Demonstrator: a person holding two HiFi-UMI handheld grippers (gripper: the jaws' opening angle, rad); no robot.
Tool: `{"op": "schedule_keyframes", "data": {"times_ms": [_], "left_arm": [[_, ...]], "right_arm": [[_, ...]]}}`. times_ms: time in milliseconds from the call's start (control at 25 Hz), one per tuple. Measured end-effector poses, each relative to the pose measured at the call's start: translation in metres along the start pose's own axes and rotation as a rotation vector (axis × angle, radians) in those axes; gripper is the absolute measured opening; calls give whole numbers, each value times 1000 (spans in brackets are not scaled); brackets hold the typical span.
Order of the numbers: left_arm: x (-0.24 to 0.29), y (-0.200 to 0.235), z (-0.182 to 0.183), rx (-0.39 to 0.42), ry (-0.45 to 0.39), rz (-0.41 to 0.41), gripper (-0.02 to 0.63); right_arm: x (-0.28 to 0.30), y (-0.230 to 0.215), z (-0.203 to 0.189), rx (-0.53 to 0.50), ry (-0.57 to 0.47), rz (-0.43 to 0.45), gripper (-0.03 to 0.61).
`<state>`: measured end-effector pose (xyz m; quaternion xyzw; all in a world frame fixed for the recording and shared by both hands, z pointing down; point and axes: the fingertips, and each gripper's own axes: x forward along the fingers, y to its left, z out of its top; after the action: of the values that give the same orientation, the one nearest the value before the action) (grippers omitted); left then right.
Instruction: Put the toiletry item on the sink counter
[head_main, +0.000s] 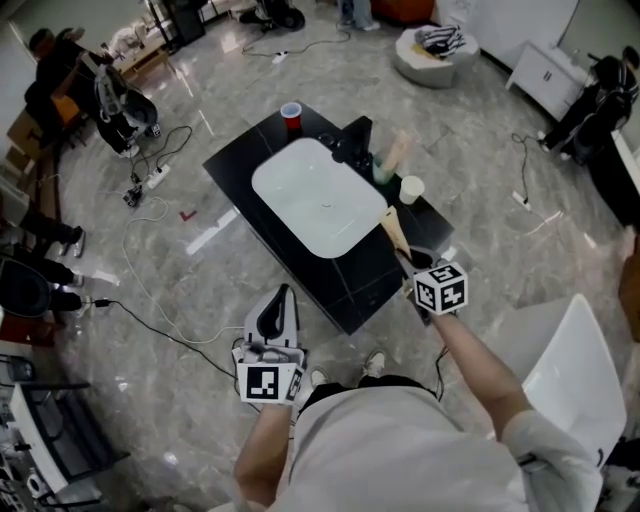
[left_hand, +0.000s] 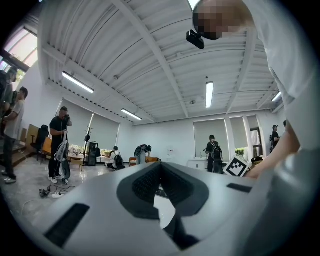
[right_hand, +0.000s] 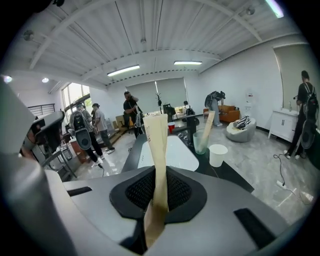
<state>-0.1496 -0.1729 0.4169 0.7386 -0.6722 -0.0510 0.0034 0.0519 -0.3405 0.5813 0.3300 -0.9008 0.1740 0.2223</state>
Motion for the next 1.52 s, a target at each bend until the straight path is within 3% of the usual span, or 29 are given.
{"op": "schedule_keyframes", "data": {"times_ms": [240,640,1120,1360,1520], "left_arm": [[-3,3,1,2,0,18,3],[-13,5,2,7,11,44,3],[-24,12,-4,6,35,89,3],[-27,17,-4,9,44,107,3],[-27,18,-6,9,47,110,3]], "right_arm": [[25,-11,-27,-136,135,-19,54],[58,-22,-65,-130,305,-4,54],[85,-42,-96,-2,423,-49,54],[95,-50,-94,108,399,-79,55],[100,-54,-99,127,421,-86,55]]}}
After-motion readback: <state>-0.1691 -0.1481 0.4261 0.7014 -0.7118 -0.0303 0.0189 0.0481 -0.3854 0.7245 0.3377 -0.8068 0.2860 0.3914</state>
